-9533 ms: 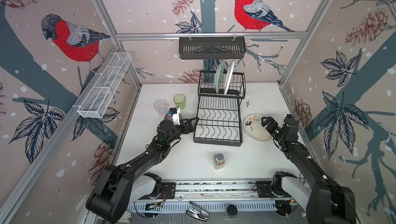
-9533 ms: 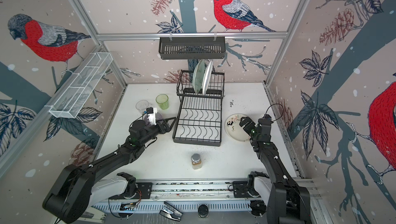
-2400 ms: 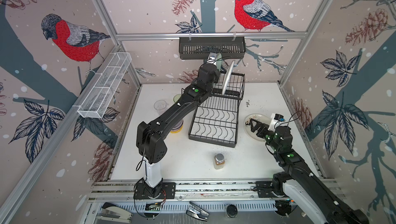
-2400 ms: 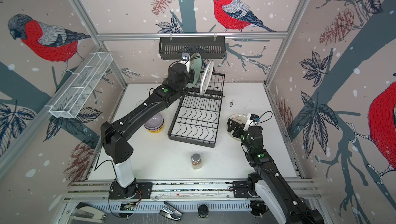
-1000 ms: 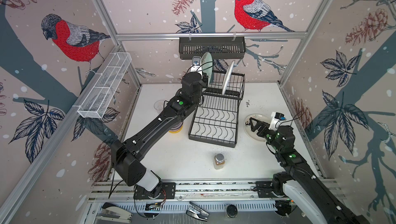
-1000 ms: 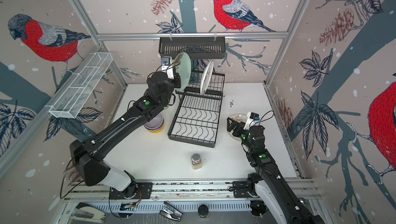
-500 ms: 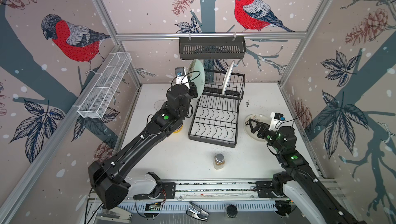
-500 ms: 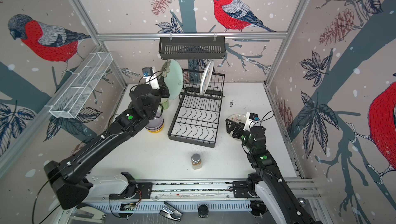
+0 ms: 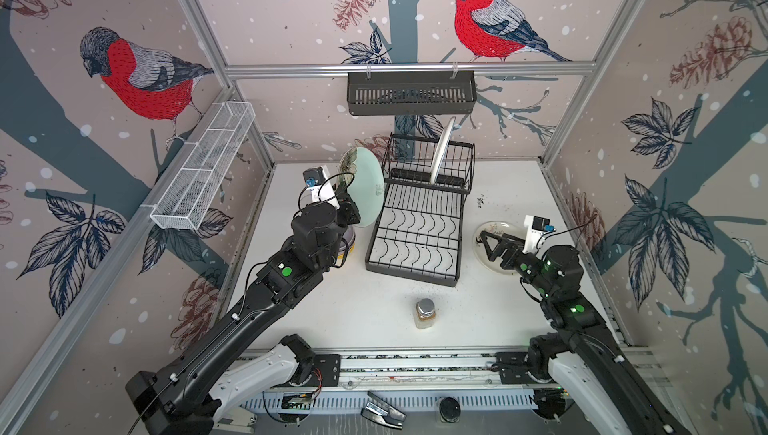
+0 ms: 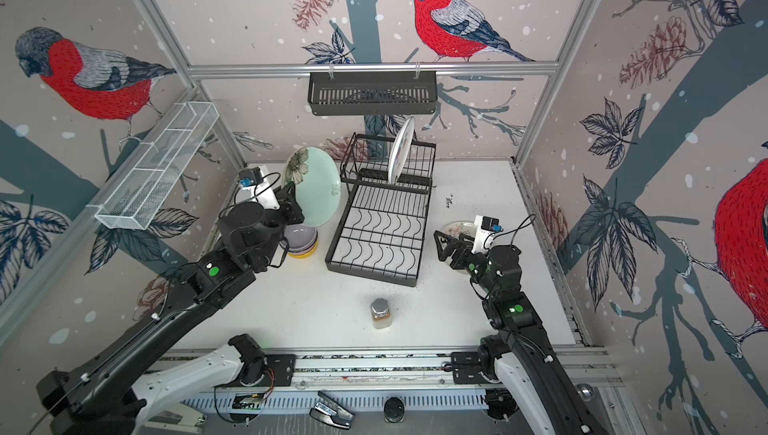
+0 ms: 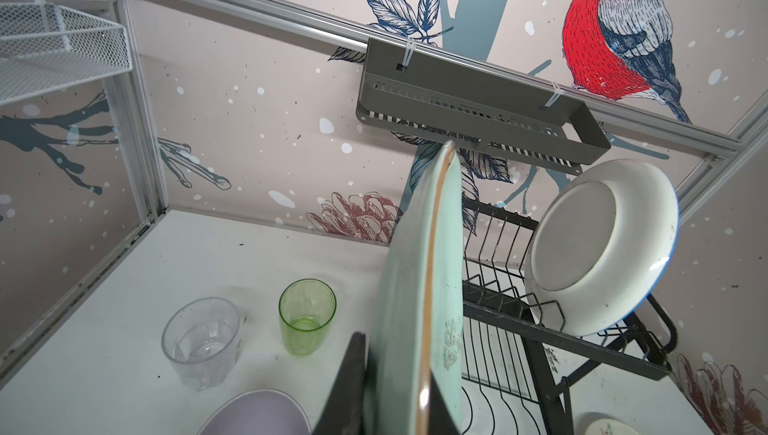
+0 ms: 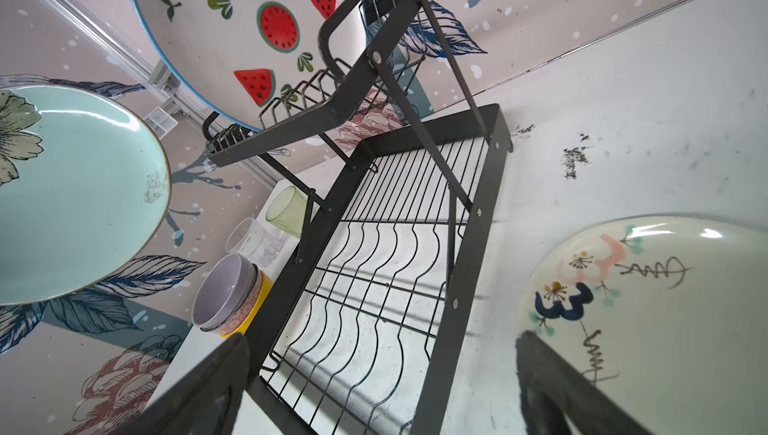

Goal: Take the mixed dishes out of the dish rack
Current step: 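Lift the pale green plate up out of the rack with the left gripper, then swing the plate over the rack while the right gripper reaches toward it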

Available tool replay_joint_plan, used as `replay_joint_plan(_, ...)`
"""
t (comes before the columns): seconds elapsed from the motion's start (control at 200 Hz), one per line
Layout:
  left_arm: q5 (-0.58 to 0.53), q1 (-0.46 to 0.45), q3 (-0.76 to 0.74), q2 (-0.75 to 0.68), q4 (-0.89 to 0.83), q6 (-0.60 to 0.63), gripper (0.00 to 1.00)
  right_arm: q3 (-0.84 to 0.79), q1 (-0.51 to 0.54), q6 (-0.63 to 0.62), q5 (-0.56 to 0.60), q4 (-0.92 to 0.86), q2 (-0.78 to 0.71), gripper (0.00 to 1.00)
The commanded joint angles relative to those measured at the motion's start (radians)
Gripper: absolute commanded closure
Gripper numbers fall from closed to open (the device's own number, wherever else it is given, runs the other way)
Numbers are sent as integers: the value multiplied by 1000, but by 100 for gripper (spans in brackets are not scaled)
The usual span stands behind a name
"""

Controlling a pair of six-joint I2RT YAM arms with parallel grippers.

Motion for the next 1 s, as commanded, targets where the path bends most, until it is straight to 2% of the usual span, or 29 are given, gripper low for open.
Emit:
replay_joint_plan(0.0,59,-1,-32,-34,77,-84,100,-4,17,9,-37,38,-1,0)
replay_joint_plan(0.275,216,0,-153,-91,134,-162,100,0,73,50,-26,55,31,0)
replay_joint_plan(0.66,375,2,-291,-168,268,-226,100,-26,173,145,40,198,89,0)
replay_joint_plan(0.82,408,4,-327,-137,323,-238,100,-16,218,170,61,247,127,0)
replay_joint_plan(0.996,483,8,-412,-110,470,-290,100,20,272,158,84,240,177,0)
